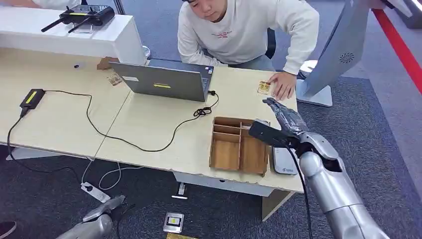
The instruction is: Pass the card to the sensor for recognition and then transmit it.
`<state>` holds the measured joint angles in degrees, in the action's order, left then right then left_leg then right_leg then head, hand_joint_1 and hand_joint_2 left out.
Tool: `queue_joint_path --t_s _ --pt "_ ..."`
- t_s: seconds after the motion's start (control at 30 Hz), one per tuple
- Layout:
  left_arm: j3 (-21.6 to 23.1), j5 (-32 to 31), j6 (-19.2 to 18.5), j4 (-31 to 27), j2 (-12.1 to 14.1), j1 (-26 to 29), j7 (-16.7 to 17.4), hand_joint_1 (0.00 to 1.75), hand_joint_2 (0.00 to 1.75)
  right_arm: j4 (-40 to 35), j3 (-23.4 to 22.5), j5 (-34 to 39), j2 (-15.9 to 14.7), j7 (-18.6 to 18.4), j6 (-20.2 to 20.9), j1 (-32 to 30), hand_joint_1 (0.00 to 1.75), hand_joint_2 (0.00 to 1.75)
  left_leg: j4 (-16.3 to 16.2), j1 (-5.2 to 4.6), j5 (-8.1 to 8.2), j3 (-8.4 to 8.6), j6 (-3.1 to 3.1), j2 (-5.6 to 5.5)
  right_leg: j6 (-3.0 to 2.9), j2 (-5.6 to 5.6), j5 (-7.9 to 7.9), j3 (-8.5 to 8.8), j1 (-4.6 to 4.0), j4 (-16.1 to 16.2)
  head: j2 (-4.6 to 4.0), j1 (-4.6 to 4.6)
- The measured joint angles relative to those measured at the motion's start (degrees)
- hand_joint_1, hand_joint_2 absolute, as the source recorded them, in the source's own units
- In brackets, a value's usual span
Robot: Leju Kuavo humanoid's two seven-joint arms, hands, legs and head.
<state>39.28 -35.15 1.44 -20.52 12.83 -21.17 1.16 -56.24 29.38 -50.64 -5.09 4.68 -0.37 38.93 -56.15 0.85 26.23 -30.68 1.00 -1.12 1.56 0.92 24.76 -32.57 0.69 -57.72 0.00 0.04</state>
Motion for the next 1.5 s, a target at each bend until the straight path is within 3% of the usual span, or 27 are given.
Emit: queue_joint_path --t_s 0.8,1.47,1.5 --pt "-0.02 -0.18 0.0 0.0 0.0 0.65 -0.04 0.0 0.0 1.33 1.38 1.44 1.51 1.77 2.71 0.08 0.0 1.75 0.0 0.0 0.0 0.0 0.0 0.0 0.0 0.0 0.0 0.0 0.0 0.0 0.0 0.0" --pt "-0.31 -1.38 -0.48 -0.02 0.02 0.92 0.17 0.0 0.0 0.68 1.51 0.17 1.49 -0.35 4.33 -0.85 0.0 1.75 0.0 0.0 0.0 0.0 0.0 0.0 0.0 0.0 0.0 0.0 0.0 0.0 0.0 0.02" --pt "-0.39 -1.46 -0.52 0.0 0.02 0.98 0.2 0.0 0.0 0.68 1.51 0.09 1.49 -0.46 4.44 -0.93 1.64 1.75 0.0 0.0 0.0 0.0 0.0 0.0 0.0 0.0 0.0 0.0 0.0 0.0 0.0 0.0"
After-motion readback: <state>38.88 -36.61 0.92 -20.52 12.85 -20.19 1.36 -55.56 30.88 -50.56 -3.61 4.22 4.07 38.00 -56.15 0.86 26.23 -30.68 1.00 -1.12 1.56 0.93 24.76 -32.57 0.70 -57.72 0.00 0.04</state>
